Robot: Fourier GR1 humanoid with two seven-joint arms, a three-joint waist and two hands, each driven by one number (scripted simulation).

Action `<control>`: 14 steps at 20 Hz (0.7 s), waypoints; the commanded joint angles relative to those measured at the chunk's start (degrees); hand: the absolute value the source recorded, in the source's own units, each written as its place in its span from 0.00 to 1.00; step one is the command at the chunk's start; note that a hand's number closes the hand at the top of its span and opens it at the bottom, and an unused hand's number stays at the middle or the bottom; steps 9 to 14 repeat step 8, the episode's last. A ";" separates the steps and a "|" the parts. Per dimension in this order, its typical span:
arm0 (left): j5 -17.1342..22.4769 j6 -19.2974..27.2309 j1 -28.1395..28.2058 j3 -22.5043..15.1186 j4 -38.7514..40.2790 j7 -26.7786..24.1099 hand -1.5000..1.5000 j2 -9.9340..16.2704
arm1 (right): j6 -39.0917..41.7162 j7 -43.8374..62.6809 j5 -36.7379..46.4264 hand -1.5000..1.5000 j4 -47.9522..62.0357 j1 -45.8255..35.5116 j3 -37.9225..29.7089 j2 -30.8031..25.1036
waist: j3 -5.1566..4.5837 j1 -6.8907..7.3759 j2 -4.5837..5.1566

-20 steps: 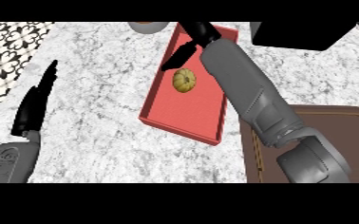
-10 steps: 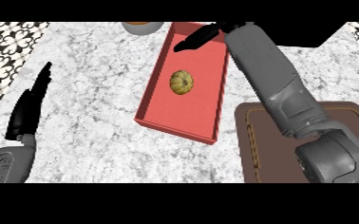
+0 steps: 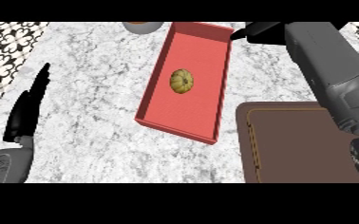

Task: Pick the squash from the tray and place it in the cardboard box

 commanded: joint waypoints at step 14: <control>-0.79 -0.15 -0.76 -1.57 -1.21 0.26 0.50 -1.19 | 10.72 -7.58 4.10 0.00 0.80 5.36 3.02 -12.35 | 0.18 1.36 0.85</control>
